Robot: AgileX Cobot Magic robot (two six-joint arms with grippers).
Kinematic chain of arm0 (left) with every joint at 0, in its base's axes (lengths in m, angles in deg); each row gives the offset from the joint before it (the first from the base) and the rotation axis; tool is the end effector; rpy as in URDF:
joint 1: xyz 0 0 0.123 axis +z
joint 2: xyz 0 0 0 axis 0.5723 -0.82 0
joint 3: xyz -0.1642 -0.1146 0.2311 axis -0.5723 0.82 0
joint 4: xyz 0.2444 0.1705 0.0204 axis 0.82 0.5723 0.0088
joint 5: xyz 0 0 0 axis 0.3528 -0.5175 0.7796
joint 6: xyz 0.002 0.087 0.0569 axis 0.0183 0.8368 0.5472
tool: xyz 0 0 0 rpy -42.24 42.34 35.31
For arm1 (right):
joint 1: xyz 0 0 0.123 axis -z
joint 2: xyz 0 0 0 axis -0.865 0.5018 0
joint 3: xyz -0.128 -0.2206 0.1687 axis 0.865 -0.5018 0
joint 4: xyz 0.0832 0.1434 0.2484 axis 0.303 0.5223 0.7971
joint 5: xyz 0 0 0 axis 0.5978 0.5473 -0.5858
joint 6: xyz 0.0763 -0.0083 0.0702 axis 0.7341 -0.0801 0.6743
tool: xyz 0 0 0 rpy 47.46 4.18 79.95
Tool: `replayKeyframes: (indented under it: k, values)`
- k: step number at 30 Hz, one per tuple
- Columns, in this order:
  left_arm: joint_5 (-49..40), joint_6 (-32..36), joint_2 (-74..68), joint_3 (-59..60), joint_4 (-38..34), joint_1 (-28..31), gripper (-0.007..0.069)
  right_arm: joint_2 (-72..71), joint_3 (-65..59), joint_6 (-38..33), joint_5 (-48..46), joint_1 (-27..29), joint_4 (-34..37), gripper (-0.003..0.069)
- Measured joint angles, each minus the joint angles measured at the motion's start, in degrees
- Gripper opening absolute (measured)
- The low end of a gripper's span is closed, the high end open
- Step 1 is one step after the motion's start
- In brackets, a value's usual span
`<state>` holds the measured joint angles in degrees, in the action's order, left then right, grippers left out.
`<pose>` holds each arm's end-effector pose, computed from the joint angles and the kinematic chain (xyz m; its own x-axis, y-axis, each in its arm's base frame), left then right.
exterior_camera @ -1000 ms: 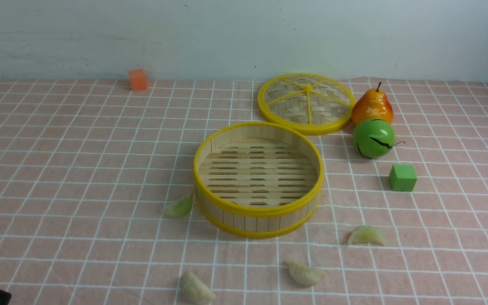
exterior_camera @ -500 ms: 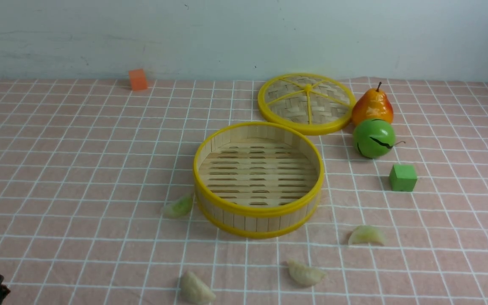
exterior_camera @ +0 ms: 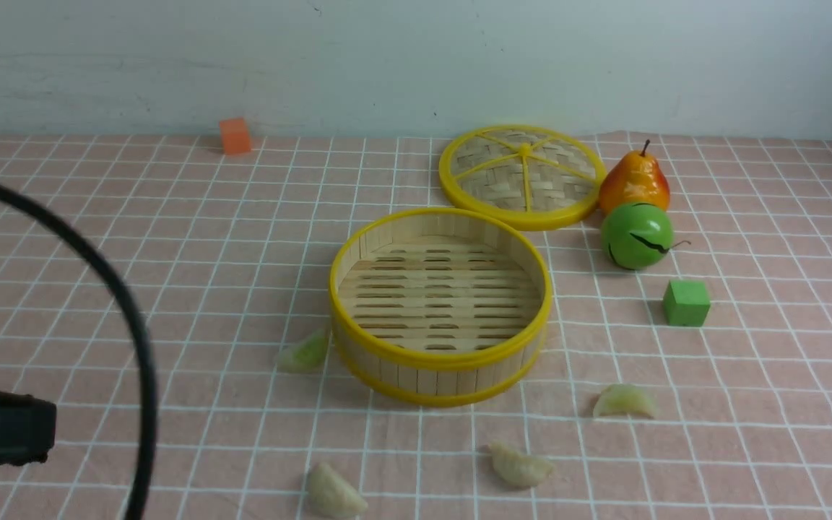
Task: Put the dumplings into the steamer on the table with the pink tablecloth.
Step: 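Reach for and grasp a dumpling on the table with the left gripper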
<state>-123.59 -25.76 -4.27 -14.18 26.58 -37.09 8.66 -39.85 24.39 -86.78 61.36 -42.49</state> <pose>0.1668 -0.0453 0.3649 -0.7959 -0.0522 -0.6032 0.2009 0.9171 -0.3444 0.1508 0.0351 0.3157 -0.5793 0.1304 -0.8046 -0.2185 0.9262 0.3073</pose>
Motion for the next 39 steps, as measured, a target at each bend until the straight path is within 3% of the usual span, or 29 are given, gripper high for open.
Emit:
replayKeyframes:
  k: [4, 7, 12, 16, 18, 19, 26, 28, 29, 35, 38, 39]
  values:
    - [-1.75, 4.76, -8.59, -3.75, 2.64, -3.79, -0.0014, 9.23, 7.29, -3.79, -9.54, -3.47, 0.05, -0.0017]
    - [-1.86, 6.51, -16.64, -6.37, 7.49, -10.55, -0.0014, 15.28, 10.67, -5.23, -14.11, -11.59, -1.86, -0.0013]
    - [-0.84, 6.79, -28.17, -12.2, 15.94, -17.7, -0.0014, 21.9, 11.13, -2.31, -16.26, -26.01, -8.51, -0.001]
    - [2.53, 4.57, -37.33, -19.38, 19.91, -18.85, -0.001, 25.54, 11.2, 1.13, -15.33, -34.08, -12.44, -0.0006]
    - [3.63, 4.52, -42.28, -23.55, 21.76, -18.85, 0.0029, 26.53, 11.2, 1.65, -13.99, -36.83, -12.71, -0.0004]
    - [3.69, 4.67, -42.71, -24.25, 21.9, -18.85, 0.0035, 26.49, 11.2, 1.65, -13.85, -37.02, -12.71, -0.0004]
    - [7.6, 10.72, -56.49, -31.95, 23.4, -18.85, 0.0402, 26.91, 11.2, 1.89, -10.32, -38.29, -12.66, 0.0]
    - [9.52, 11.14, -58.57, -32.29, 23.69, -18.85, 0.0445, 26.91, 11.2, 1.89, -10.14, -38.29, -12.59, 0.0]
    - [13.58, 11.52, -61.53, -32.42, 24.65, -18.85, 0.0503, 26.91, 11.2, 1.89, -9.84, -38.29, -12.41, 0.0]
    - [21.88, 11.65, -68.96, -32.43, 27.82, -18.85, 0.054, 26.91, 11.2, 2.31, -9.51, -38.29, -11.74, 0.0001]
    - [23.03, 11.65, -71.47, -32.43, 28.5, -18.85, 0.0505, 26.91, 11.2, 3.33, -9.51, -38.29, -11.7, 0.0005]
    - [23.04, 11.65, -71.86, -32.54, 28.31, -18.85, 0.0442, 26.91, 11.2, 3.42, -9.5, -38.29, -11.63, 0.0007]
